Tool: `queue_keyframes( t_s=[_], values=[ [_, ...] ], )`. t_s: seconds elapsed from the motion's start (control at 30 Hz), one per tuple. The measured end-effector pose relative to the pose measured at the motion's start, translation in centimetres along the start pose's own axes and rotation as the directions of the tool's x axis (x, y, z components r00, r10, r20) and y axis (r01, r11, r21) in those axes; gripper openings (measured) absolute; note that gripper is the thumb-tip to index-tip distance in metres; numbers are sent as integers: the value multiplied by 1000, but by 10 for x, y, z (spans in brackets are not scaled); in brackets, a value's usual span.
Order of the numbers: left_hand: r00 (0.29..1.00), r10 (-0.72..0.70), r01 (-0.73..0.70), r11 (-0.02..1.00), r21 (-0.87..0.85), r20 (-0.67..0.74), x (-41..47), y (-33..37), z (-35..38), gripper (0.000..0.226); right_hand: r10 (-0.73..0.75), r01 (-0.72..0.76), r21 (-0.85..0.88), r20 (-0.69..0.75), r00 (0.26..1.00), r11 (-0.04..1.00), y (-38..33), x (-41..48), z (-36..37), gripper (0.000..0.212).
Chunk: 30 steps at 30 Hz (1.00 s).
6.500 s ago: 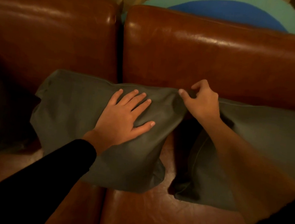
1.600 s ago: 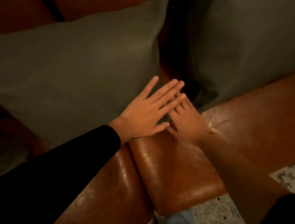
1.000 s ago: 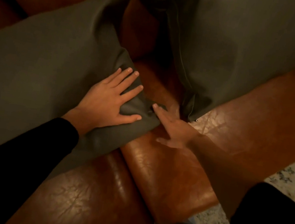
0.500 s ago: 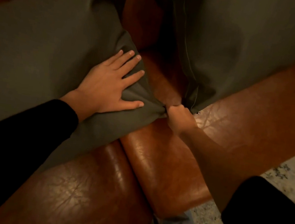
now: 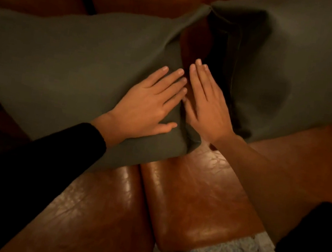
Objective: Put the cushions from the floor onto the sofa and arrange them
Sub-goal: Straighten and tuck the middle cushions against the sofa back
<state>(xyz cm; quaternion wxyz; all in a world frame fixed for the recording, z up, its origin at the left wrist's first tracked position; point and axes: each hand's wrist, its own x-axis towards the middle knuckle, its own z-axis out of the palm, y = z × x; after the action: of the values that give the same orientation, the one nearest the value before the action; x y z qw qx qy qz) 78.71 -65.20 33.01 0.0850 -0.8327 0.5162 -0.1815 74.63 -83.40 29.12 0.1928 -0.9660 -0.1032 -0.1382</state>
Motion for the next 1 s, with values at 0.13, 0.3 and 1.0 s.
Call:
queue_keyframes(
  t_s=[0.13, 0.3, 1.0],
  values=[
    [997, -74, 74, 997, 25, -30, -12, -2, -13, 64, -41, 40, -56, -13, 999, 998, -11, 9, -13, 56],
    [953, -302, 302, 953, -17, -28, -62, -9, -36, 62, -164, 164, -34, -1, 986, 986, -31, 27, -37, 60],
    [-416, -429, 106, -898, -426, 802, -262, 113, 0, 43, -724, 959, 210, 690, -8, 189, -278, 36, 52, 44]
  ],
)
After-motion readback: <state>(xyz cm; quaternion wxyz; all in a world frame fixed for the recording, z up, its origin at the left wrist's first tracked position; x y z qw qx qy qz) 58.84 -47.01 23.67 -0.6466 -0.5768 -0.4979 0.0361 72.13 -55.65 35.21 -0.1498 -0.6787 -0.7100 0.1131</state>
